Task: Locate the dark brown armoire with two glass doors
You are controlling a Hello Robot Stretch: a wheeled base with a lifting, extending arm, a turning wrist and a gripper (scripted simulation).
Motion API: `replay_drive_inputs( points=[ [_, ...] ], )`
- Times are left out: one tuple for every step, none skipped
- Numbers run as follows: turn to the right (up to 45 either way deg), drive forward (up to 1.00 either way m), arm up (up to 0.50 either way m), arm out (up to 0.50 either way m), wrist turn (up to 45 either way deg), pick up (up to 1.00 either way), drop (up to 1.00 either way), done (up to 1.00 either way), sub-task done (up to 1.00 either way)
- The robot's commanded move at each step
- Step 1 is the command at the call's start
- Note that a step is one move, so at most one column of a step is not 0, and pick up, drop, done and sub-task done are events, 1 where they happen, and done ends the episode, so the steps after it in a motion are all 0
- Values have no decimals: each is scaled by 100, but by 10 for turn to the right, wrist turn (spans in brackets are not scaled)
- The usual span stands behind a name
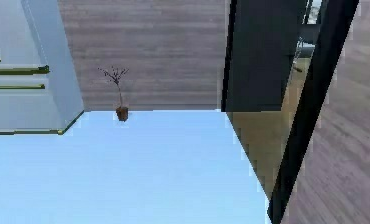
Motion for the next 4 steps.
replay_drive_inputs(
  points=[
    [0,100,0,0,0,0,0,0,0],
    [90,0,0,0,0,0,0,0,0],
    [0,10,0,0,0,0,0,0,0],
    [210,0,0,0,0,0,0,0,0]
  ],
)
